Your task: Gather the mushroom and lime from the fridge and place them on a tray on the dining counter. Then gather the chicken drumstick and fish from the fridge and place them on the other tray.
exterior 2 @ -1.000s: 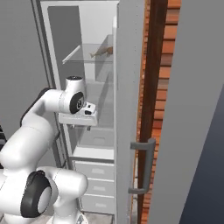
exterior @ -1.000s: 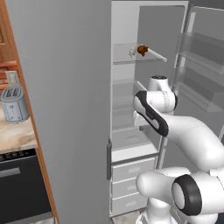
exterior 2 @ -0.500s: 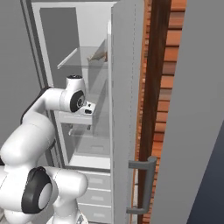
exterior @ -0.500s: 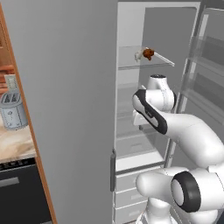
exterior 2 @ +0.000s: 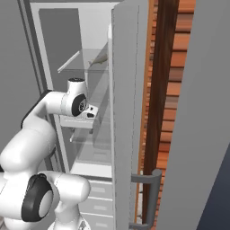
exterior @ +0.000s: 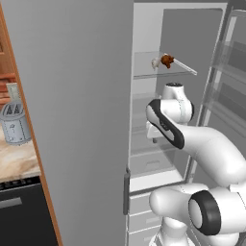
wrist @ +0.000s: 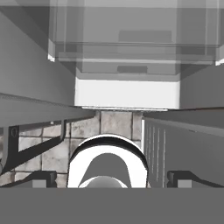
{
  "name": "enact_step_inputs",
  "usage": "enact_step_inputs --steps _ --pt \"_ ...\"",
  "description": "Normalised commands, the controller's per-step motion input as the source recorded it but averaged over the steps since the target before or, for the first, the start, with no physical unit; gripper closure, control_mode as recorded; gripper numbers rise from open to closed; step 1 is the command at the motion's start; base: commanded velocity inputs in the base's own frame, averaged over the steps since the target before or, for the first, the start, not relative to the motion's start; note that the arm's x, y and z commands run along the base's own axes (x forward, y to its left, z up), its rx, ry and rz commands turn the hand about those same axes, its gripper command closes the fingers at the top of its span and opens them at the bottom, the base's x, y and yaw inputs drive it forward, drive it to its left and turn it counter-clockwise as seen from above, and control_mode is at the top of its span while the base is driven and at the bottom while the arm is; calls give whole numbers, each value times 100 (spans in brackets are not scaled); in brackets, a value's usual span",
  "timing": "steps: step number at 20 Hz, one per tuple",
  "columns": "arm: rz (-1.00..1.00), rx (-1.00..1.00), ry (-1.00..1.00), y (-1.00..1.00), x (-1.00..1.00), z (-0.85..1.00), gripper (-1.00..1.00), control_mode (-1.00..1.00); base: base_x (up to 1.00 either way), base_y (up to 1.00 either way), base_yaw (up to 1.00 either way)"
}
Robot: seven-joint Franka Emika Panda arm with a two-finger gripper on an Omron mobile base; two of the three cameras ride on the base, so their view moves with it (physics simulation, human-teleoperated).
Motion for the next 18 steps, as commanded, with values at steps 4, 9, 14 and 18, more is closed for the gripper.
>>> enact_step_inputs --steps 4,9,14,18 --pt "0 0 0 0 0 0 -100 100 7 0 0" --pt "0 0 0 0 0 0 -100 100 0 0 0" --pt "0 0 0 0 0 0 -100 100 0 0 0" --pt "0 0 0 0 0 0 -100 100 0 0 3"
